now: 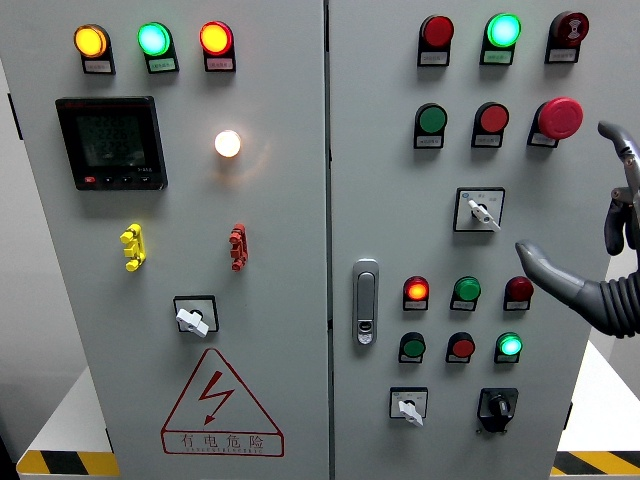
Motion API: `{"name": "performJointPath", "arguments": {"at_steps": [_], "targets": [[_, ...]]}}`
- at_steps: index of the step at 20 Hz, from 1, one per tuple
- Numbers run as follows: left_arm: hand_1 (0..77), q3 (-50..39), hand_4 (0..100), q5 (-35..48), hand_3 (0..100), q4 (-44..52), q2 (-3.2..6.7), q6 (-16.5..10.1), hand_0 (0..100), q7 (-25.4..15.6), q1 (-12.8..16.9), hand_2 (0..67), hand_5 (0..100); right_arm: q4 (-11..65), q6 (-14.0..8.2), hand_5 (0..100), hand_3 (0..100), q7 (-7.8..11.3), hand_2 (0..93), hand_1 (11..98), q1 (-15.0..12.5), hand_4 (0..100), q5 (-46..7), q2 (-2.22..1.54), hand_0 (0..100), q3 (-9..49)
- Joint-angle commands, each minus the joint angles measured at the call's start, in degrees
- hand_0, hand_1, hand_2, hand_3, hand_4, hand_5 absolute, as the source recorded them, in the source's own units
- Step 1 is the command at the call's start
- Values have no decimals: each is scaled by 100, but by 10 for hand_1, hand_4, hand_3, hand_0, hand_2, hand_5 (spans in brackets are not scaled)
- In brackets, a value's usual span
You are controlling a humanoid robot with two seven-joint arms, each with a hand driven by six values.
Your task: Rotate and turn off gray switch
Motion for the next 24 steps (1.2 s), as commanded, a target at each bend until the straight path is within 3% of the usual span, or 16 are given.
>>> {"name": "performJointPath", "arguments": {"at_steps": [1,7,11,13,16,21,24], "targets": [[0,0,82,-8,188,0,-3,0,885,0,0,134,109,-26,0,1000,1000,0,72,397,1,1000,0,0,0,25],[0,0,82,-8,188,0,6,0,886,0,0,134,109,-52,0,1000,1000,-17,71,397,1,1000,9,0,0,25],[0,0,82,-8,188,0,-3,0,885,0,0,134,109,-174,0,1000,1000,-202,65,394,114,1000,26,0,0,-1],[0,0,82,0,188,0,-3,0,885,0,0,134,109,-306,-9,1000,1000,-403,243,385,229,1000,96,0,0,-45],[0,0,82,-8,188,0,-3,0,885,0,0,134,109,-386,-9,1000,990,-676,399,375,273,1000,351,-9,0,-176],[0,0,82,-8,188,0,-3,0,884,0,0,134,109,-517,-26,1000,983,-826,560,374,299,1000,360,-18,0,-239],[0,0,82,-8,188,0,-3,0,884,-9,0,133,109,-641,-44,1000,980,-966,606,370,387,1000,360,-18,0,-309]]}}
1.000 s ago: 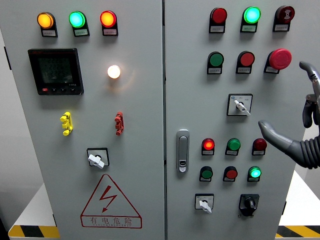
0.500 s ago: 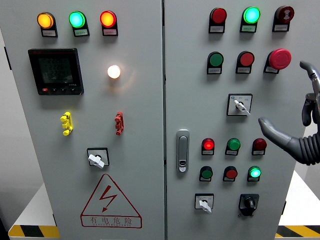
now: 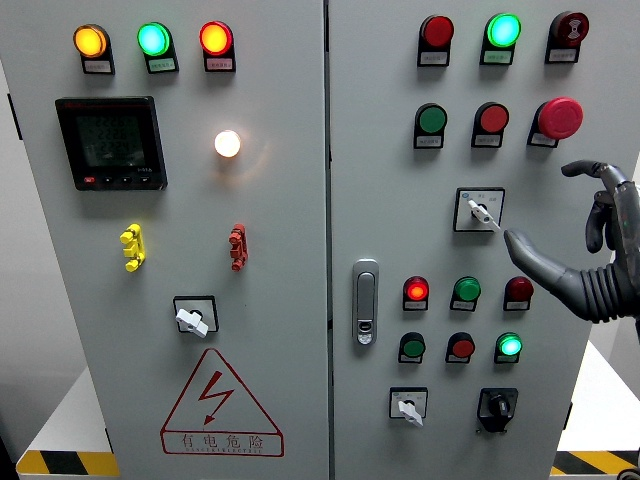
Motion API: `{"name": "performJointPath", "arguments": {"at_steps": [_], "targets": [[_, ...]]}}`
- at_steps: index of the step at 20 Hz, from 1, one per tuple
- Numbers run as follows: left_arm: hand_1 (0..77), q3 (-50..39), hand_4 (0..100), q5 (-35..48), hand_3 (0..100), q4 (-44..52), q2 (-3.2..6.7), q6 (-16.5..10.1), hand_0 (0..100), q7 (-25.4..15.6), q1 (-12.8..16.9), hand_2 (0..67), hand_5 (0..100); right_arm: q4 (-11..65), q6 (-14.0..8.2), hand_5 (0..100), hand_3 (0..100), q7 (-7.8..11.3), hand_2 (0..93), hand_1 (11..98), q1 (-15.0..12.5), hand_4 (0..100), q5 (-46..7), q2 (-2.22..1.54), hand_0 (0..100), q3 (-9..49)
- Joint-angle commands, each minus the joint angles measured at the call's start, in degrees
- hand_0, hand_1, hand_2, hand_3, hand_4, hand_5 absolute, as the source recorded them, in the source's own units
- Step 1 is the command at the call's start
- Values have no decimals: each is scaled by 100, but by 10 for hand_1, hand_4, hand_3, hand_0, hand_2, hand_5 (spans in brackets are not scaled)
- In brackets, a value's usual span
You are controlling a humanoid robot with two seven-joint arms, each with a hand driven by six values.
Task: Rotate and turn off gray switch
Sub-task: 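Move the right hand up to the white rotary switch knob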
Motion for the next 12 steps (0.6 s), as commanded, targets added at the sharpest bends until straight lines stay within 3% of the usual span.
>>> {"name": "performJointPath", "arguments": {"at_steps": [1,12], "targets": [[0,0,82,3,188,0,0,0,885,0,0,133,109,-125,-20,1000,979,-78,624,368,56,1000,0,0,0,-33],[0,0,82,-6,188,0,9,0,885,0,0,133,109,-504,-64,1000,974,-306,659,362,241,1000,0,-8,0,-340]]}}
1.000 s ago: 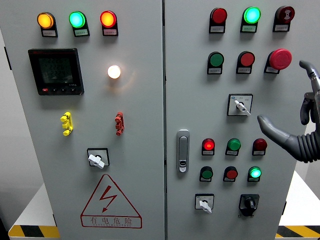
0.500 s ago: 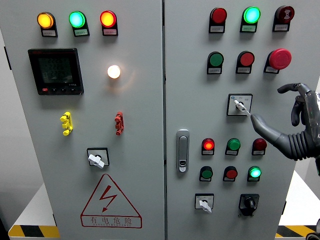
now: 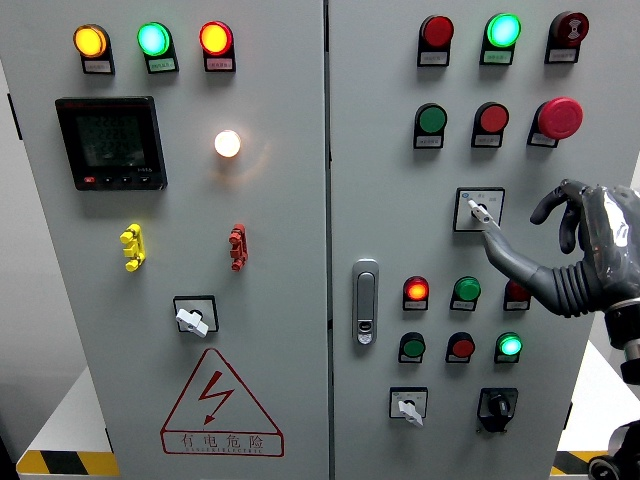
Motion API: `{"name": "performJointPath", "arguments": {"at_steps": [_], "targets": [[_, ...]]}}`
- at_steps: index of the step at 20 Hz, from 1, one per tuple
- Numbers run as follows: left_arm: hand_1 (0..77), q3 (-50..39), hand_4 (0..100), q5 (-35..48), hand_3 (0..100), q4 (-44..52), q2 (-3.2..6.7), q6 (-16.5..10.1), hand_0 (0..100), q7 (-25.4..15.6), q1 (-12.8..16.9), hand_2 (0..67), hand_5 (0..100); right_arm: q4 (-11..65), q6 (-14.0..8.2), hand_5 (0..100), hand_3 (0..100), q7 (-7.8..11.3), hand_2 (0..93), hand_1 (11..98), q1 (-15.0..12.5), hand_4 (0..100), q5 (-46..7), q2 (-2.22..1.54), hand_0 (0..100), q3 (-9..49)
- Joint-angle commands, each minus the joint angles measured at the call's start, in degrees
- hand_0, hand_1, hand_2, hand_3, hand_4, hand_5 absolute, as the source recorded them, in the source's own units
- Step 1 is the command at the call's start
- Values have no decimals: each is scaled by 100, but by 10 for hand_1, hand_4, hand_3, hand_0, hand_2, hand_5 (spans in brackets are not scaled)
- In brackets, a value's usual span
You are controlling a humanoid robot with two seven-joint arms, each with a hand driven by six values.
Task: Rotate and turn off gray switch
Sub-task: 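Move the right hand up to the white rotary switch knob, then pinch the white knob with the right fingers and twist it upright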
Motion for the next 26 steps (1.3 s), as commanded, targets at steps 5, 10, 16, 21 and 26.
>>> {"name": "performJointPath", "arguments": {"at_steps": [5,10,16,21,26], "targets": [[0,0,82,3,187,0,0,0,885,1,0,133,109,-275,-89,1000,975,-54,659,354,140,1000,0,0,0,-152],[0,0,82,-5,187,0,0,0,885,1,0,133,109,-548,-203,1000,975,-45,657,350,280,1000,0,9,0,-170],[0,0,82,3,188,0,0,0,886,1,0,134,109,-698,-203,1000,975,-45,657,346,351,1000,0,9,0,-170],[0,0,82,3,188,0,0,0,886,1,0,134,109,-821,-282,1000,974,-45,658,344,377,1000,0,9,0,-196],[0,0,82,-5,188,0,0,0,886,1,0,133,109,-935,-291,1000,973,-45,660,342,482,1000,0,9,62,-240]]}}
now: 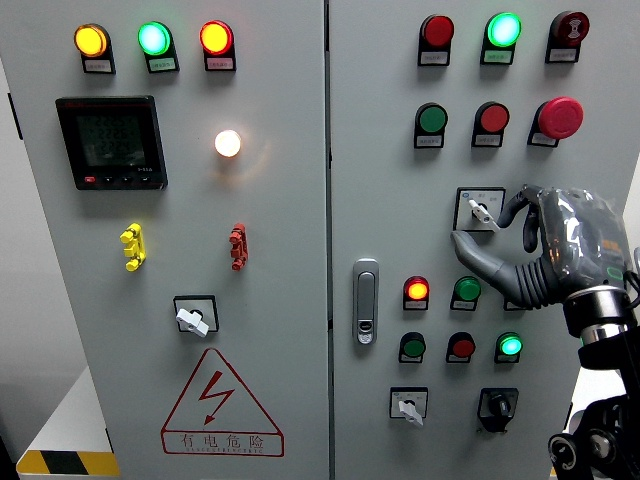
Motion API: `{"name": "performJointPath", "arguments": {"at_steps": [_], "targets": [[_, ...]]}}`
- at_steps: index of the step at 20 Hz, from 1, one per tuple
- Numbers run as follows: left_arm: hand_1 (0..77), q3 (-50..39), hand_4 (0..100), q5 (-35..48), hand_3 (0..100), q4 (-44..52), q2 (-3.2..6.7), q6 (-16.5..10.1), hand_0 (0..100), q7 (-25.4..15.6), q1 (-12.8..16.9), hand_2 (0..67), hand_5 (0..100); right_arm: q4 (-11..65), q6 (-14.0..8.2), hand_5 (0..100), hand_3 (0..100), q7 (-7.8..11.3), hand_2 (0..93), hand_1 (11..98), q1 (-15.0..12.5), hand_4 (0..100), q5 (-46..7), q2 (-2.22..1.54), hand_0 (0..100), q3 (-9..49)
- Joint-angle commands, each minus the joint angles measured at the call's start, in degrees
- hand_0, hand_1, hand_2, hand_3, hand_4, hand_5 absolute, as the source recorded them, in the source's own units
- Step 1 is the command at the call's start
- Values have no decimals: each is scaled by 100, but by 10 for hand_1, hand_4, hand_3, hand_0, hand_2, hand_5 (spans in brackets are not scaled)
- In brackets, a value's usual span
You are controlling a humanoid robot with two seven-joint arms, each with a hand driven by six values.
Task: Rotate and turn off gray switch
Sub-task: 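Pinch the white knob with the right fingers and twist it upright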
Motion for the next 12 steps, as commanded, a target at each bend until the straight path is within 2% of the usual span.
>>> {"name": "performJointPath", "arguments": {"at_steps": [1,7,12], "targets": [[0,2,82,4,188,0,0,0,886,0,0,133,109,-67,-1,1000,973,0,661,342,54,1000,0,1,77,-13],[0,2,82,4,187,0,0,0,885,0,0,133,109,-120,-1,1000,973,0,664,349,81,1000,-9,1,171,-22],[0,-6,82,4,187,0,0,0,885,0,0,133,109,-138,-1,1000,971,0,670,340,89,1000,-26,1,422,-30]]}}
